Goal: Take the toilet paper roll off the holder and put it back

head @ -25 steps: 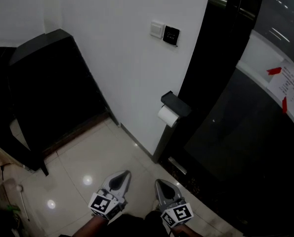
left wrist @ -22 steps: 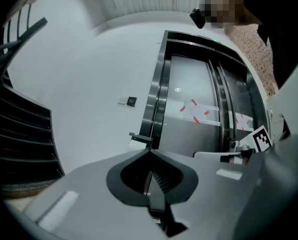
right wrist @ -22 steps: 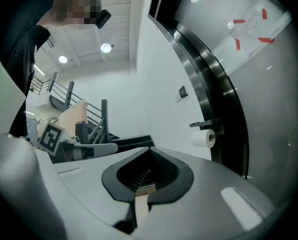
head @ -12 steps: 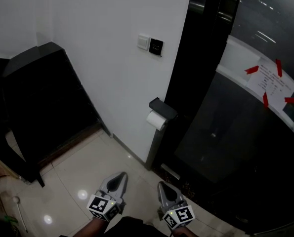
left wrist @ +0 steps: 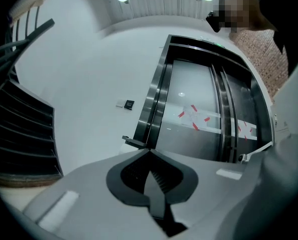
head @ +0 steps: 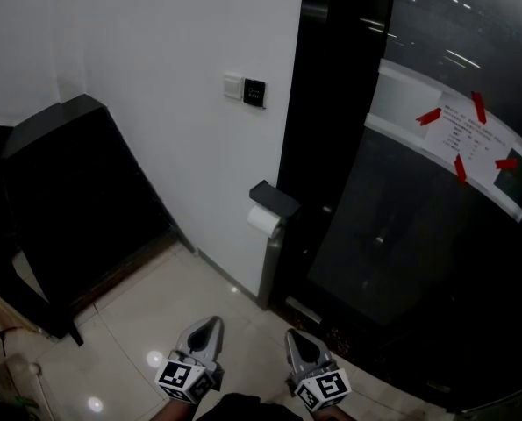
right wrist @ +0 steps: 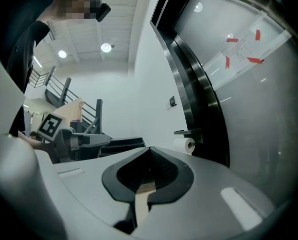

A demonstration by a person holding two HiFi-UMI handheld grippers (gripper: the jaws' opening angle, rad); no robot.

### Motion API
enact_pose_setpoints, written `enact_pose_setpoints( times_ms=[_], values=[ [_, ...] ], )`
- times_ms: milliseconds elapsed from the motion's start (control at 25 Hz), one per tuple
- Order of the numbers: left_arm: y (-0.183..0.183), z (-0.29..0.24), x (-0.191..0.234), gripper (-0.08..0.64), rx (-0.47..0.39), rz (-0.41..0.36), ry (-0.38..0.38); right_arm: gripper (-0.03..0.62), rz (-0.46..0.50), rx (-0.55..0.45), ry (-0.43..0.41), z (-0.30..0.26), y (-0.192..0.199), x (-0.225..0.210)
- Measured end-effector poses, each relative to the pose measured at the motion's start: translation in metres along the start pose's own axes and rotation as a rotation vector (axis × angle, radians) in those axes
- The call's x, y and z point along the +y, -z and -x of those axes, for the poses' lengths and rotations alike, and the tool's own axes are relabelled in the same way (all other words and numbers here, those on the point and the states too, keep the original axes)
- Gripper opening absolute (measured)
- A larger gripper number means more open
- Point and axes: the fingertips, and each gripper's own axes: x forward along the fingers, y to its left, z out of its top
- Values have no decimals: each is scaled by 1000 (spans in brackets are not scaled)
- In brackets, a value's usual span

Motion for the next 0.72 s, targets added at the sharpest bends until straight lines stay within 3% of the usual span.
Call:
enact_pose_setpoints(
  times_ms=[400, 720],
  values=[
    [-1, -1, 7, 2, 1, -58, -39, 12, 17, 12, -70, -13, -3, 5],
    [-12, -15, -3, 2, -24, -83, -11, 12, 39, -38, -69, -15, -21, -3]
  ],
)
